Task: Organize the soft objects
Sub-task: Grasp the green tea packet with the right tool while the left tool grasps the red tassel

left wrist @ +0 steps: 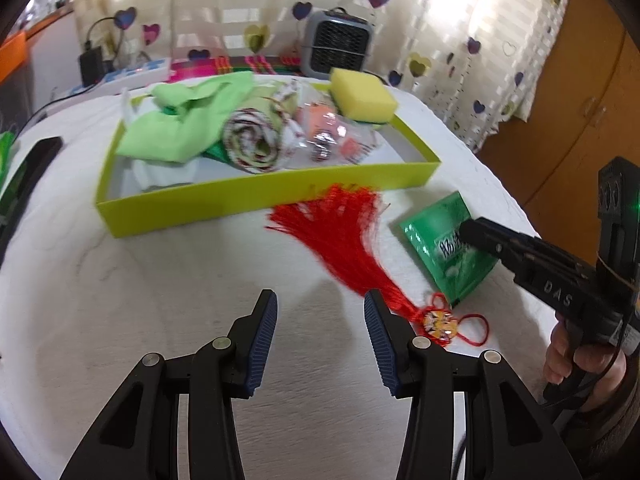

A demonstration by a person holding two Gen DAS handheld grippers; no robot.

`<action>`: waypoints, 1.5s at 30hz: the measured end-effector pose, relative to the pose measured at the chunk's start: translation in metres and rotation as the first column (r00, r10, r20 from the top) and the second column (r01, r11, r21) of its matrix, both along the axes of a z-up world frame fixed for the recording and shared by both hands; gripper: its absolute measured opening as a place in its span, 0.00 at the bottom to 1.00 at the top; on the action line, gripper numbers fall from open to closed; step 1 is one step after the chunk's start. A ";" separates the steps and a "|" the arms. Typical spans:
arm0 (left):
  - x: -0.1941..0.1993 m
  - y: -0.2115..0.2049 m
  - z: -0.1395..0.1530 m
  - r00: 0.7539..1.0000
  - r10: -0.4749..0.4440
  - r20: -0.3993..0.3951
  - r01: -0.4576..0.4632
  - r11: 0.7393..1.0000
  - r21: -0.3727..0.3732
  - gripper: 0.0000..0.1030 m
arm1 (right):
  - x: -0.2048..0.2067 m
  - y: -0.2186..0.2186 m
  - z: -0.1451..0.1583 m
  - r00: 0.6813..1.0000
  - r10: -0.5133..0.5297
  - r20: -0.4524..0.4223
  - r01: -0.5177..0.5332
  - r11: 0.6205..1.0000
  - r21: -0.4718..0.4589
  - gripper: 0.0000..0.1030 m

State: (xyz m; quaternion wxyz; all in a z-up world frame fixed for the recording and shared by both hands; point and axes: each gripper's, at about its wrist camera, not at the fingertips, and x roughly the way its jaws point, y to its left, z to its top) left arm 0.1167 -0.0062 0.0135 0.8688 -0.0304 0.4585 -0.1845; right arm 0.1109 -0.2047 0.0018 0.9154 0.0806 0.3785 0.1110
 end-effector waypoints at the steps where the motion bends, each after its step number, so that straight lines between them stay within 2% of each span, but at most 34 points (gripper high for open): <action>1: 0.000 -0.003 -0.001 1.000 -0.010 -0.006 0.010 1.000 -0.003 0.43 | -0.001 -0.003 0.000 1.000 -0.013 0.001 0.013 1.000 0.002 0.24; 14: 0.000 -0.041 -0.003 0.997 -0.070 -0.037 0.071 0.997 0.004 0.43 | -0.009 -0.037 0.005 0.995 -0.100 0.024 0.098 0.994 0.050 0.25; 19: 0.001 -0.053 -0.006 0.998 -0.047 -0.046 0.050 0.997 0.059 0.43 | -0.013 -0.042 0.004 0.994 -0.103 0.029 0.102 0.993 0.060 0.25; 27: 0.002 -0.057 -0.007 0.998 -0.015 -0.053 0.021 0.994 0.108 0.43 | -0.016 -0.046 0.005 0.995 -0.089 0.041 0.086 0.993 0.080 0.25; 30: 0.003 -0.060 -0.008 0.999 -0.003 -0.038 0.009 0.988 0.154 0.43 | -0.017 -0.047 0.005 0.995 -0.085 0.044 0.081 0.993 0.088 0.25; 45: -0.010 -0.031 -0.005 0.999 0.043 -0.020 -0.037 0.967 0.251 0.43 | -0.018 -0.047 0.004 0.997 -0.068 0.045 0.063 0.992 0.108 0.25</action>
